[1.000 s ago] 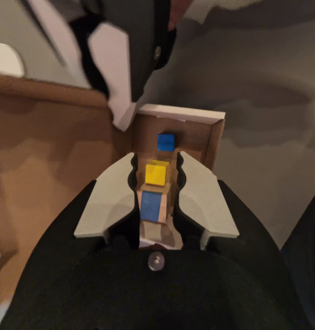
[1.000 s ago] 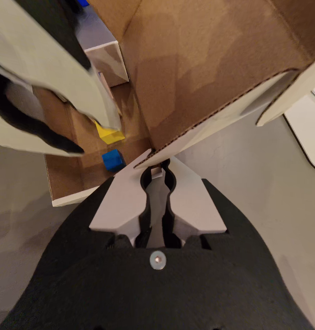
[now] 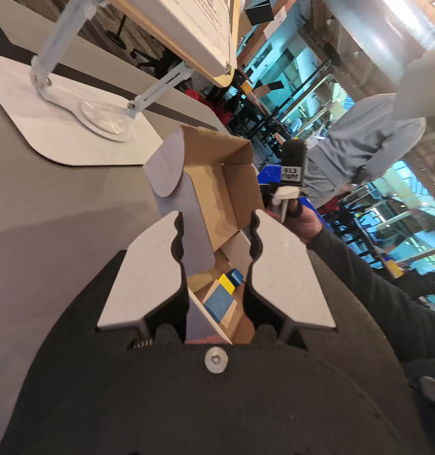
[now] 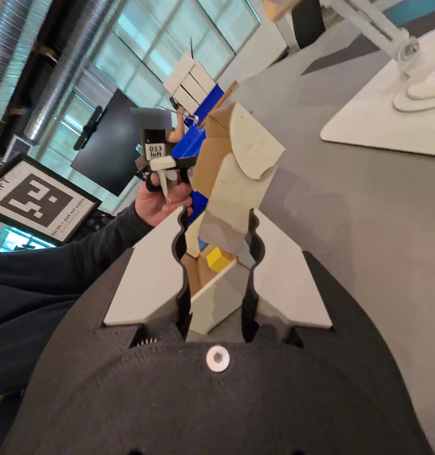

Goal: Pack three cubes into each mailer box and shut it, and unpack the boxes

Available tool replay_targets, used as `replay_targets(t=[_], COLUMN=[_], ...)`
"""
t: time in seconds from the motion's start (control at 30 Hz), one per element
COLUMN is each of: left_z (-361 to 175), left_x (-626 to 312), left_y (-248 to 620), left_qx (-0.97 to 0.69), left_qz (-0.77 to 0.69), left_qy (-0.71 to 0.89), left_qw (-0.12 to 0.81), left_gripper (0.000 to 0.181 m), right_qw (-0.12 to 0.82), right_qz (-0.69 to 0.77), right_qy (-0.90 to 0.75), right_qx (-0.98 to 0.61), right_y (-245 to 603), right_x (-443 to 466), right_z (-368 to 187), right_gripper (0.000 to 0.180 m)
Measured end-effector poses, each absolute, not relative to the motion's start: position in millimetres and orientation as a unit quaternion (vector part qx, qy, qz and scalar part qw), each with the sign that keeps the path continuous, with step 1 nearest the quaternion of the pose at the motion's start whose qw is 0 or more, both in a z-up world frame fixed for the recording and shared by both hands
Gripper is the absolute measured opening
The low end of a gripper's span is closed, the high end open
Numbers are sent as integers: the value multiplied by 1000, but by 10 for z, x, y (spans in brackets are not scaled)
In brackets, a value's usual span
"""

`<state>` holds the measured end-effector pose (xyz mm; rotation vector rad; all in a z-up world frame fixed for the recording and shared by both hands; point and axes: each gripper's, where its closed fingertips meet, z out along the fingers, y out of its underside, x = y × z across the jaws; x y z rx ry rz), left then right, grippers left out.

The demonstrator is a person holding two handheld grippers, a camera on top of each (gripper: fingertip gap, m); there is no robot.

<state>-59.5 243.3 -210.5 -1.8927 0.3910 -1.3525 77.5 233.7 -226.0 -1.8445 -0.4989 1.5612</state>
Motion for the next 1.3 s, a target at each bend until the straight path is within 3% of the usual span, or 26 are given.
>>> replay_targets(t=[0.17, 0.43, 0.97, 1.3], left_z=[-2246, -2224, -2222, -2282], left_x=[-538, -535, -381, -343], left_y=[2432, 2273, 1848, 1520], left_qx=[-740, -727, -697, -671], left_qz=[-552, -541, -339, -233], left_qy=[155, 218, 403, 486], left_qw=[351, 361, 486, 509], left_gripper=[47, 31, 28, 27], right_qw=[287, 313, 405, 399], right_qz=[623, 600, 406, 316], right_qy=[-192, -251, -401, -462], right_qx=[-702, -693, -715, -726], right_y=[2328, 2247, 2021, 1773], right_x=[613, 593, 681, 757], right_z=[-2415, -2373, -2405, -2470], right_gripper=[50, 50, 49, 47])
